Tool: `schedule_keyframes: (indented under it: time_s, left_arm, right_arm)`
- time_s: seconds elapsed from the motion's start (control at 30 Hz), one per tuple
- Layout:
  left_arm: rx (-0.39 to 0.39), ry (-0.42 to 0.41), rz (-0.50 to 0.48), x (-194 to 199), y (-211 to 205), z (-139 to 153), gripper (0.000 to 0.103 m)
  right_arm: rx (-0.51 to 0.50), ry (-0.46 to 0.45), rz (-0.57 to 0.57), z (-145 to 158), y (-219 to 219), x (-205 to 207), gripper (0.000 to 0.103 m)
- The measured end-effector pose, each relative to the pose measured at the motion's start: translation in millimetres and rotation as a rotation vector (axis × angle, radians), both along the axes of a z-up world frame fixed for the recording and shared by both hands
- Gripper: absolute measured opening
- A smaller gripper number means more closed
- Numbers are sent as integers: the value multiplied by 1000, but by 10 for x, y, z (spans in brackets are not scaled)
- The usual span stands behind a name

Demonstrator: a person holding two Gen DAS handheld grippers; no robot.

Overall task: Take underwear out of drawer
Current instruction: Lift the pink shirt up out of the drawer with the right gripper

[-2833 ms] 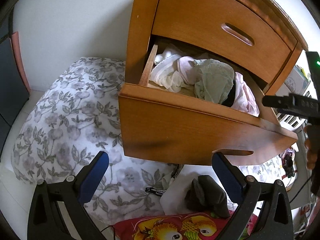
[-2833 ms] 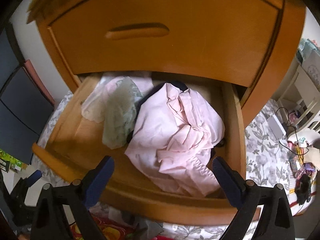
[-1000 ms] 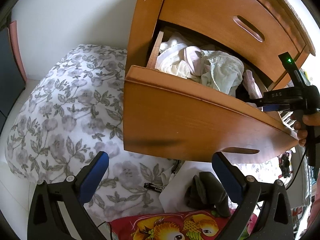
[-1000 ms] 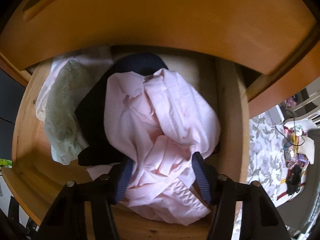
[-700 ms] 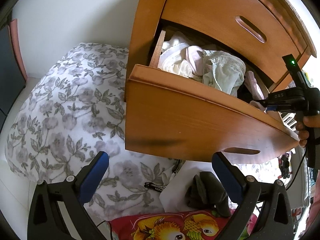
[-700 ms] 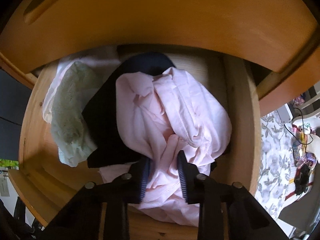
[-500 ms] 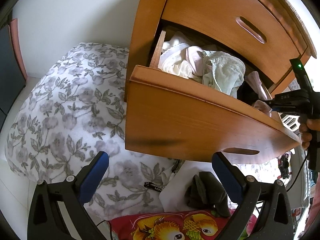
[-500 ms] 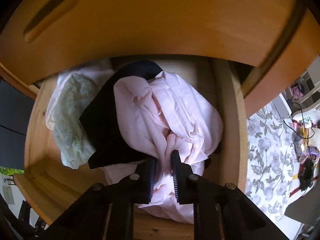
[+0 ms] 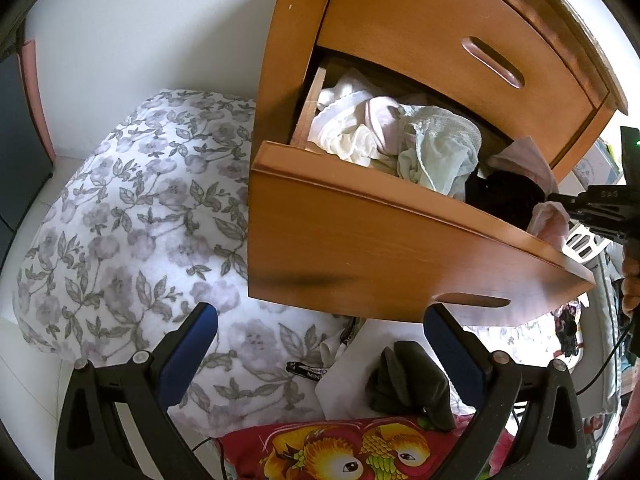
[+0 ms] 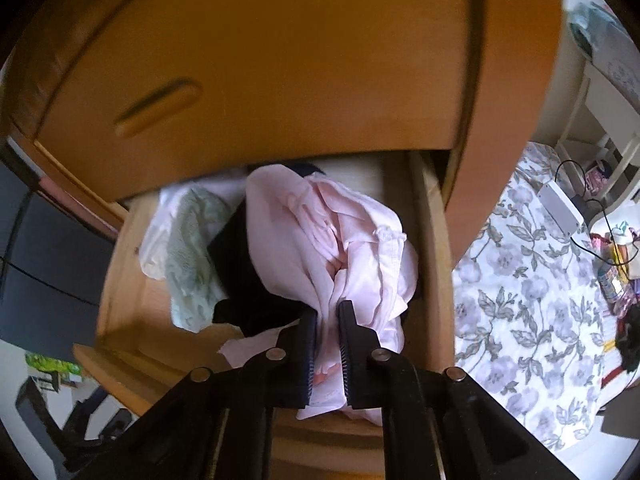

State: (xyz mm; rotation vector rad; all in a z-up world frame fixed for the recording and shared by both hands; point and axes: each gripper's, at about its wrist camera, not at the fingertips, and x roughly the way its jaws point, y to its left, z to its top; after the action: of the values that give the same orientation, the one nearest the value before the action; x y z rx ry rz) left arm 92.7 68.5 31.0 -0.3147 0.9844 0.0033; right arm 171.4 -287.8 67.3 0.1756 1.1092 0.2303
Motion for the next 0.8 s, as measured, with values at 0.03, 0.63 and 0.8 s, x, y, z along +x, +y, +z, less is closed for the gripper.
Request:
schedule_keyframes:
  time_s: [0.03, 0.63, 0.8]
  left_arm:
    - [1, -2, -1, -7, -8, 11, 102]
    - [3, -6, 4, -72, -27, 72, 102]
    - [-3, 7, 4, -51, -7, 29, 102]
  right_arm:
    - [11, -5, -4, 9, -26, -7, 10]
    - [-72, 75, -14, -298, 229, 167, 32]
    - [-136, 138, -26, -465, 294, 273, 54]
